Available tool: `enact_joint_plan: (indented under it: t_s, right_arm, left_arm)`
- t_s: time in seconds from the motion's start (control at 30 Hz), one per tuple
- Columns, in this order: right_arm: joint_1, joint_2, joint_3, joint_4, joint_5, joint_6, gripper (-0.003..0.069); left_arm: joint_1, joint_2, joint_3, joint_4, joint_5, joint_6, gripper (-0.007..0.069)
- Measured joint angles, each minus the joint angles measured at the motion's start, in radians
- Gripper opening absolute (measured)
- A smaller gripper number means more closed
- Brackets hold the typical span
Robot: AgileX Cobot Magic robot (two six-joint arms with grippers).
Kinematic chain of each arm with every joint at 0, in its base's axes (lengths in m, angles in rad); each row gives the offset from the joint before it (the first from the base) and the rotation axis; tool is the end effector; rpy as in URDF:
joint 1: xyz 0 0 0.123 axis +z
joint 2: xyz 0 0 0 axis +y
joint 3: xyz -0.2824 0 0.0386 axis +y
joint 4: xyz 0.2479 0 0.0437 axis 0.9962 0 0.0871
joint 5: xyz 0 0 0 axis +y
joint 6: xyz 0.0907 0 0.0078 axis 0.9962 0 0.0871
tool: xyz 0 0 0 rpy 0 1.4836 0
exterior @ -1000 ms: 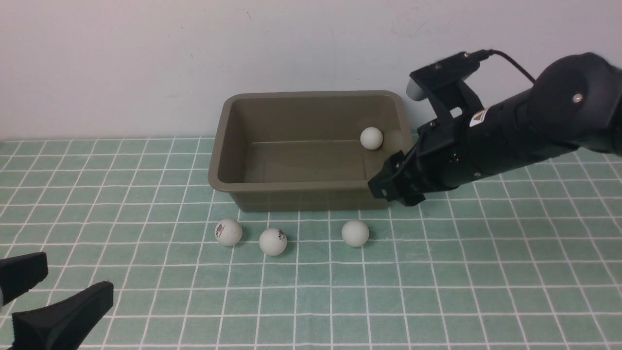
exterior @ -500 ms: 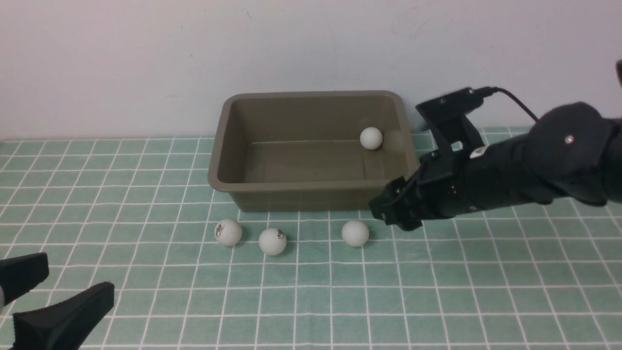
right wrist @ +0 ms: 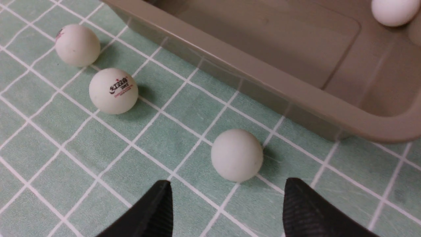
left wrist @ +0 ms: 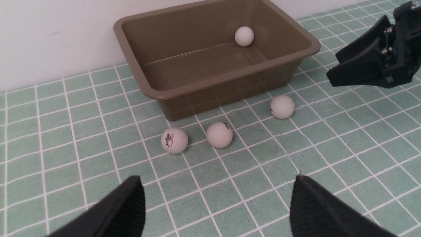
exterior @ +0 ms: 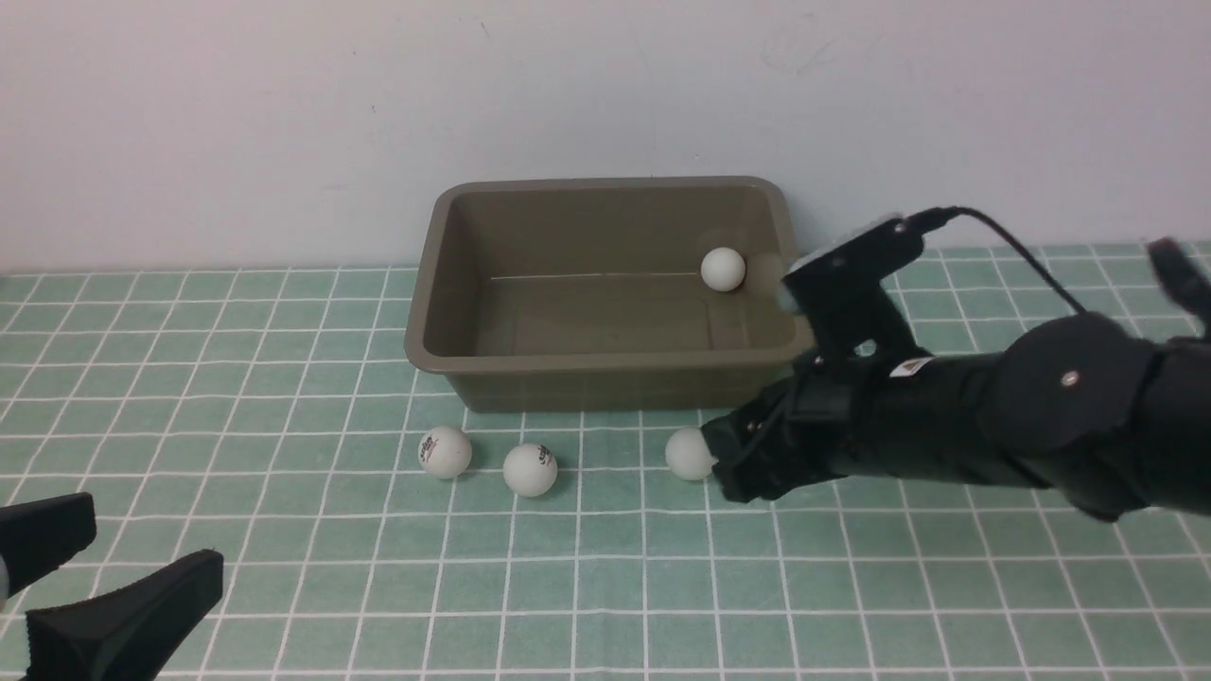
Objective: Put the table tennis balls in the box on the green coffee tablecloth.
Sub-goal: 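Reach for and grasp a ping pong ball on the table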
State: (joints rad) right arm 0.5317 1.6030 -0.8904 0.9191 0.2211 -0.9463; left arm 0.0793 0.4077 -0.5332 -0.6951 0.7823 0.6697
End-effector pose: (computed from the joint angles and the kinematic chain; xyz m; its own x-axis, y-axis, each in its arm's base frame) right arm 0.2752 0.1804 0.2131 -0.5701 -0.3800 -0.7284 -0.6309 0.7704 0.0918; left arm 0.0730 -0.0355 0.3102 -0.3745 0.0912 -0.9227 0.3908 0.9179 -0.0679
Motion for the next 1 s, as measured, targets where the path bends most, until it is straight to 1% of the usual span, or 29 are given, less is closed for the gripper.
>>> enact_joint_plan:
  t_s: [0.1,0.27,0.43,0.7,1.0]
  right_arm:
    - [0.067,0.062,0.0,0.077,-0.081,-0.067,0.0411]
    - [0.089,0.162,-0.013,0.15,-0.173,-0.095,0.0411]
    - [0.089,0.216,-0.063,0.155,-0.18,-0.118,0.0418]
    - [0.09,0.281,-0.121,0.205,-0.167,-0.117,0.0494]
    - [0.09,0.345,-0.135,0.211,-0.193,-0.121,0.0498]
  left_arm:
    - [0.0,0.0,0.0,0.0,0.0,-0.001,0.0534]
    - [0.0,0.0,0.0,0.0,0.004,-0.001,0.0534]
    - [0.0,0.0,0.0,0.0,0.004,-0.001,0.0534]
    - [0.0,0.0,0.0,0.0,0.025,-0.001,0.0534]
    - [0.0,0.0,0.0,0.0,0.03,-0.001,0.0534]
